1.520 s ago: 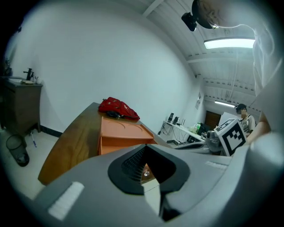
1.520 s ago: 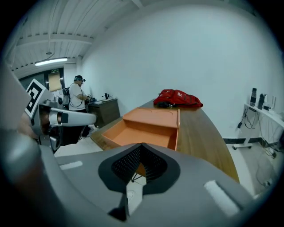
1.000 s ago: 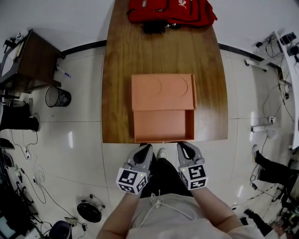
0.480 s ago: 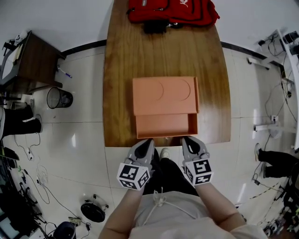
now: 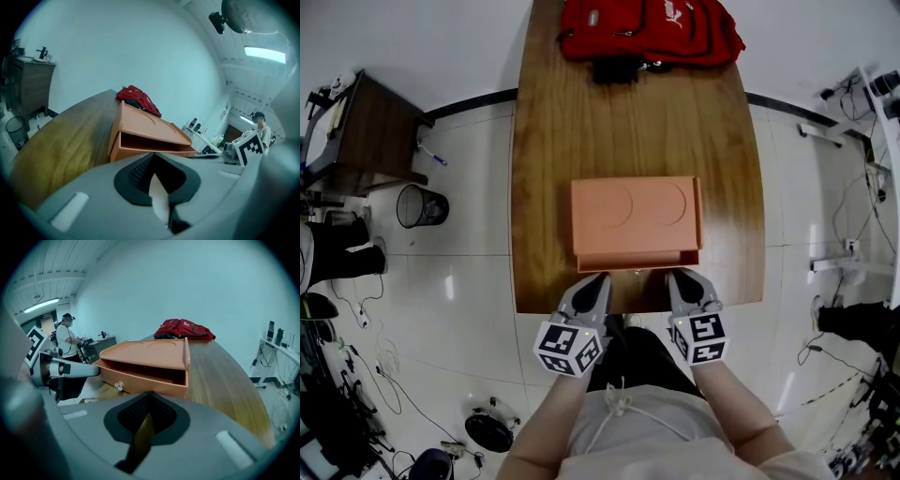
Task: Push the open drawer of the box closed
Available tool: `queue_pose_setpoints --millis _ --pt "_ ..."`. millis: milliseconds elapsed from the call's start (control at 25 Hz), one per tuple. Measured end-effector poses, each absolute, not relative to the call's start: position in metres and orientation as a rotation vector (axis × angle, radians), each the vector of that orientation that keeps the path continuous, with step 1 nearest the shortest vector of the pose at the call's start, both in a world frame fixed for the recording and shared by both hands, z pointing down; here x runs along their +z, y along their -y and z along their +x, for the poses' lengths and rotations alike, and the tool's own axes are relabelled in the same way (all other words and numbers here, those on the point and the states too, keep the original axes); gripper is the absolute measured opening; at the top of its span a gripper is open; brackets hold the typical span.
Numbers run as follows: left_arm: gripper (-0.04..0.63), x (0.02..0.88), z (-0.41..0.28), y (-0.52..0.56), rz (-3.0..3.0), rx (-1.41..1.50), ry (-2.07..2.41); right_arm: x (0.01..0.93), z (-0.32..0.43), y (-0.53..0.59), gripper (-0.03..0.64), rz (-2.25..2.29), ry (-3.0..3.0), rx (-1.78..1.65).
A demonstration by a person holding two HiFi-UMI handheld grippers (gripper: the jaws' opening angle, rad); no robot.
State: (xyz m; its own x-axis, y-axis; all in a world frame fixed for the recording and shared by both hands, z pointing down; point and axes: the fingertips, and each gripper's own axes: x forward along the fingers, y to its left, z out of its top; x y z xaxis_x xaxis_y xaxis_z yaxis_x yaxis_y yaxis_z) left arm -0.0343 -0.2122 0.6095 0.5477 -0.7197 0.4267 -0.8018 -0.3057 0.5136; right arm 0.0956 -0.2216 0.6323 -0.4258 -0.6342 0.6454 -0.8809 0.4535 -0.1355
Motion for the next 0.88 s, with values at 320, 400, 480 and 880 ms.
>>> queue_pose_setpoints --millis 320,400,480,880 --pt "0.006 0.609 -0.038 0.242 2.096 0.141 1.218 0.634 0.094 0.250 0.008 1.287 2.173 0.648" --pt "0.006 0.609 -0.038 0.243 2.094 0.138 1.217 0.634 0.094 0.251 0.008 1.299 2.166 0.659" --pt "0.006 0.610 -0.039 0.243 2.090 0.133 1.221 0.635 0.094 0.251 0.008 1.306 2.161 0.667" --pt "0.006 0.577 -0.046 0.238 2.121 0.080 1.279 0.596 0.092 0.243 0.008 1.327 2.247 0.661"
